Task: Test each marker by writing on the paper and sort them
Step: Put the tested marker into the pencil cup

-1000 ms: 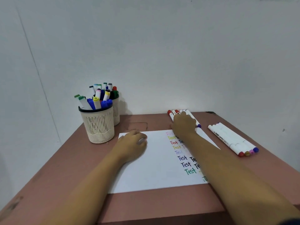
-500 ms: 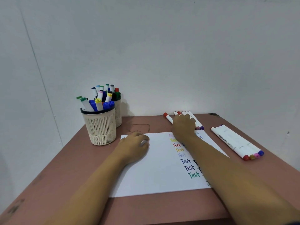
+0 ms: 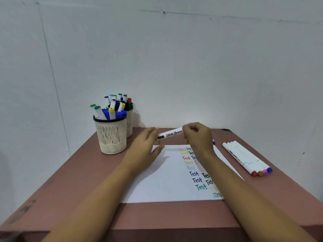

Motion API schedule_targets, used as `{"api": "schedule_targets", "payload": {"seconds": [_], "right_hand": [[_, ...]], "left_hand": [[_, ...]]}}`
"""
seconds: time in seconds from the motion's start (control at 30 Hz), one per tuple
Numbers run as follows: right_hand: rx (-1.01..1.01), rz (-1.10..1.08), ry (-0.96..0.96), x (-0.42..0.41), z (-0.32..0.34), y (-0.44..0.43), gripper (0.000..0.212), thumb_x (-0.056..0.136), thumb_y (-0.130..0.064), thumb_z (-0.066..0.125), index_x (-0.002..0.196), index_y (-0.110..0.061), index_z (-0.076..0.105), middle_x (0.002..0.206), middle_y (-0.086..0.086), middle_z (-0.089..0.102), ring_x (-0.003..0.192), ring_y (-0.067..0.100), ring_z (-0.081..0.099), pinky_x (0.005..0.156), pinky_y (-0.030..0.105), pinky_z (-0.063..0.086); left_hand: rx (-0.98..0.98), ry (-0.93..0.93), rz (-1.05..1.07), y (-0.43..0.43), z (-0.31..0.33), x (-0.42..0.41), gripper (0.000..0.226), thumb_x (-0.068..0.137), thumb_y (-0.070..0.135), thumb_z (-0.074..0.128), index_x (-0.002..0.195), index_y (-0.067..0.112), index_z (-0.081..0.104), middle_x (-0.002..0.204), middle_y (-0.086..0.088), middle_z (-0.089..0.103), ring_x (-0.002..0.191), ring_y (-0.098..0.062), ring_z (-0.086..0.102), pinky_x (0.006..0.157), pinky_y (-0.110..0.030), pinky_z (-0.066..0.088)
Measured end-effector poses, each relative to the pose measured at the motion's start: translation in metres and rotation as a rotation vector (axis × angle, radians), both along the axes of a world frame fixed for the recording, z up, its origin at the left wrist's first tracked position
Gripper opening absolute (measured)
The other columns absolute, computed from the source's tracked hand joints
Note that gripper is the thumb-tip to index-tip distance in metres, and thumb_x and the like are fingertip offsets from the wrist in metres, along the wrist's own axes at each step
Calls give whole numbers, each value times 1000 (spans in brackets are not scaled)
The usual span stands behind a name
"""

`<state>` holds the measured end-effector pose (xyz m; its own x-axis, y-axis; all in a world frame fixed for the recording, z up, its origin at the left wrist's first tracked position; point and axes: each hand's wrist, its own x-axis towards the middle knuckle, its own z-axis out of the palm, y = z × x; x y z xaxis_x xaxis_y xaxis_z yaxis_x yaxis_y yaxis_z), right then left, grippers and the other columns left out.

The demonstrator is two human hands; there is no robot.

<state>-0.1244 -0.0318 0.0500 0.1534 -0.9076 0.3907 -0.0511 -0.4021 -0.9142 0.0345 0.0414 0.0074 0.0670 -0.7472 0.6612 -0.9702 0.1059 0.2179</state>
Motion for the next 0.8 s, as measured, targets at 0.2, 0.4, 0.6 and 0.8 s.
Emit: {"api": "schedule_targets", "payload": {"seconds": [0.2,0.4,0.6,0.8], "right_hand": [[256,75,-280,0,-15,25,26,92,-30,62,75,-9,64,60,-4,57,54,9,53,53,23,46],[272,166,-127,10,-23,33,32,87,-38,67,76,-11,56,55,-2,39,43,8,32,40,18,25],[261,154,-94,12,-26,24,35,95,-27,57,67,-12,43,51,-3,33,37,5,28,38,18,25],[173,241,-126,10,-25,25,37,98,-22,51,65,-15,37,43,-13,30,38,5,24,41,19,23]], "left_hand": [[191,34,56,9,4,-20,35,100,33,36,123,11,50,119,-4,55,105,-24,53,80,-36,40],[158,16,27,10,5,-28,30,100,32,38,116,10,50,110,-3,59,97,-23,56,68,-35,37],[117,33,-26,15,8,-36,22,98,33,44,82,18,39,63,7,44,65,-21,47,54,-32,17],[137,387,-167,11,7,-34,34,92,31,57,61,26,44,52,7,36,49,-10,34,48,-22,24]]}}
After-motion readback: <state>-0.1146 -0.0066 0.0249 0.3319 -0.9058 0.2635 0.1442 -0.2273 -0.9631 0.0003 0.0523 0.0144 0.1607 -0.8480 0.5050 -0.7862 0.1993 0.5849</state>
